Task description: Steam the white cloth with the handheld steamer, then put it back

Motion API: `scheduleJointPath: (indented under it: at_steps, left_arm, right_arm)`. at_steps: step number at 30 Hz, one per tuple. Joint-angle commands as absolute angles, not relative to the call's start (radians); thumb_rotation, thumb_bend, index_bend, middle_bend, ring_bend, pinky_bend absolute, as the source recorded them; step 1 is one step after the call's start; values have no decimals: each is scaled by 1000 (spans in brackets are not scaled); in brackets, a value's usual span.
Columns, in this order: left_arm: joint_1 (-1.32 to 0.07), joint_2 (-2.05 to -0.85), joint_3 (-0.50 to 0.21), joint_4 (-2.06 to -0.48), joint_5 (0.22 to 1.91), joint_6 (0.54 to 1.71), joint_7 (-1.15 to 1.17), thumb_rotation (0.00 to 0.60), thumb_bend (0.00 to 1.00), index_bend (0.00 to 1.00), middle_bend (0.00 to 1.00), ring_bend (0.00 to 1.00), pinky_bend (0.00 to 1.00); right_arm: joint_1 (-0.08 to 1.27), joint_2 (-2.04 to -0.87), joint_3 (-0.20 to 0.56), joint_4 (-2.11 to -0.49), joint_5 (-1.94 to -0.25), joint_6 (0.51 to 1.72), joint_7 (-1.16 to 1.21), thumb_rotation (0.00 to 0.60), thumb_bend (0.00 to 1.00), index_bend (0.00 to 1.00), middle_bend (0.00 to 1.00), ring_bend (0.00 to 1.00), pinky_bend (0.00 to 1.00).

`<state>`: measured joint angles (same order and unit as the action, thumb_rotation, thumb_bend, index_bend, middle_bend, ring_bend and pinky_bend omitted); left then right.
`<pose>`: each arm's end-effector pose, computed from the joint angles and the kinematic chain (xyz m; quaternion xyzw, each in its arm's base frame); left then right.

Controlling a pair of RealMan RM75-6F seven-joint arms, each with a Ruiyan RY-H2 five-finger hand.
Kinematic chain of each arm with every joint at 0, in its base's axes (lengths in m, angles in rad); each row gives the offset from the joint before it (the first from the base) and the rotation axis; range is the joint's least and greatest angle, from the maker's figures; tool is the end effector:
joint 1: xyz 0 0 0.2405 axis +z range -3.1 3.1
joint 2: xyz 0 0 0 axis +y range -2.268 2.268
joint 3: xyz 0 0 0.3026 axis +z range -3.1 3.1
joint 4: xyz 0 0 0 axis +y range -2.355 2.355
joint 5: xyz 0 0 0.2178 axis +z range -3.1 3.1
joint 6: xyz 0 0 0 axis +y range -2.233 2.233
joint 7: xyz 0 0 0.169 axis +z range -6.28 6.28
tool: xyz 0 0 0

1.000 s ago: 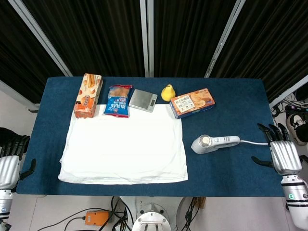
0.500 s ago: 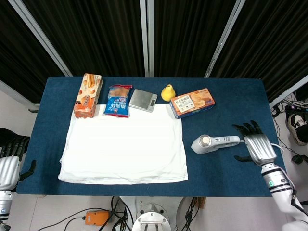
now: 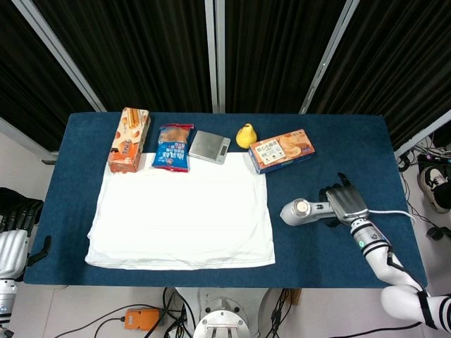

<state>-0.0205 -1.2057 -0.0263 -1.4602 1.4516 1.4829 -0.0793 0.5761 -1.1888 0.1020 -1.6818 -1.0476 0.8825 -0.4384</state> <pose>-0.4018 0.1814 0.1551 -0.5633 -0.4271 -0.3592 0.6093 -0.2774 -0.3545 0.0697 0.7532 -0.3922 0.2270 0.4768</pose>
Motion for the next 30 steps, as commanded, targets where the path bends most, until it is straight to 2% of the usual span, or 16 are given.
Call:
scheduleJointPath:
  at_steps: [1,16,30]
  left_arm:
    - [-21,-1205,-26,-1461,1451,1482,-80,600,376,84,81,0,0]
    - [-23,-1213,-25,-1448,1447,1467,-85,600,375,84,82,0,0]
    - [-29,-1225,-26,-1429,1448,1458,-96,600,376,84,81,0,0]
  right_arm:
    - [589,-1200,100,-1670,-1033,870,-439,600,0,573,524,427,0]
    - [618,-1208,77,-1674,-932,858,-449,600,0,582,545,486,0]
    - [592,-1207,88,-1688,-910,864,-304,600,0,601,574,568,0]
